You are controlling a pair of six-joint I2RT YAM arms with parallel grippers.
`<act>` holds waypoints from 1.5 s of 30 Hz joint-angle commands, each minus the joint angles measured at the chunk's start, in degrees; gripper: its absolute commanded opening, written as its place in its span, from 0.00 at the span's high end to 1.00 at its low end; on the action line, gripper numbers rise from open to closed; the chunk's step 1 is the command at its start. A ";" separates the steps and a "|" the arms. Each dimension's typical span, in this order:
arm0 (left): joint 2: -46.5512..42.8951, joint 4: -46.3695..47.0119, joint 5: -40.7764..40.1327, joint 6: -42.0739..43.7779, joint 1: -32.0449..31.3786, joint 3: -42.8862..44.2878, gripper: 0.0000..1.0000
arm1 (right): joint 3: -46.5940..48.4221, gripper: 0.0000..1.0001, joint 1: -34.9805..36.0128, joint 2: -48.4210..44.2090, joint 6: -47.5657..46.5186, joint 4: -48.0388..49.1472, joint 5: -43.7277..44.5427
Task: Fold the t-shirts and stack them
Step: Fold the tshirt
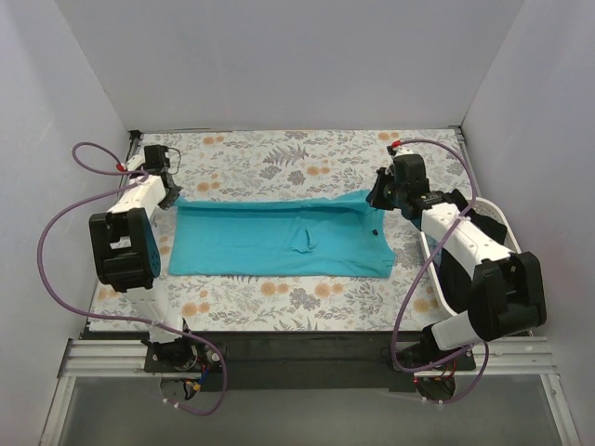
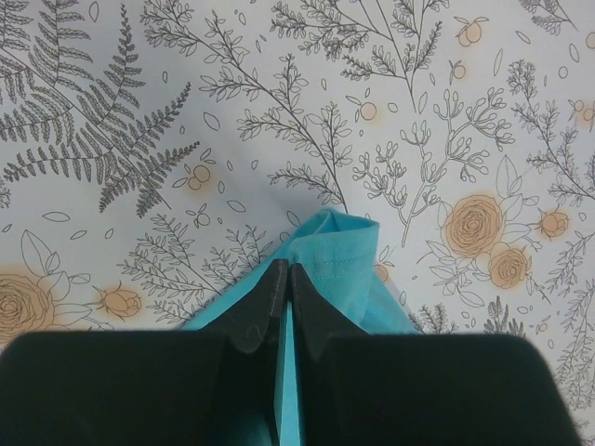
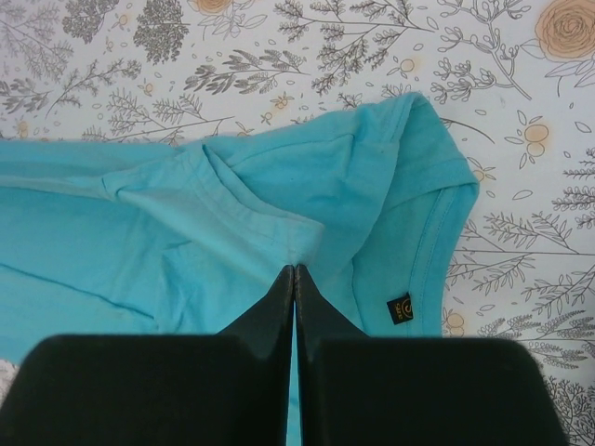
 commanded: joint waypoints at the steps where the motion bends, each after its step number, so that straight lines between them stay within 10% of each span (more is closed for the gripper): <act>1: -4.42 0.60 -0.12 -0.30 0.62 -0.84 1.00 | -2.07 0.99 0.69 -3.10 0.79 2.01 0.42; 45: -12.86 2.01 3.75 -2.23 1.77 -14.47 1.00 | -13.23 0.99 3.07 -12.95 1.58 0.96 4.20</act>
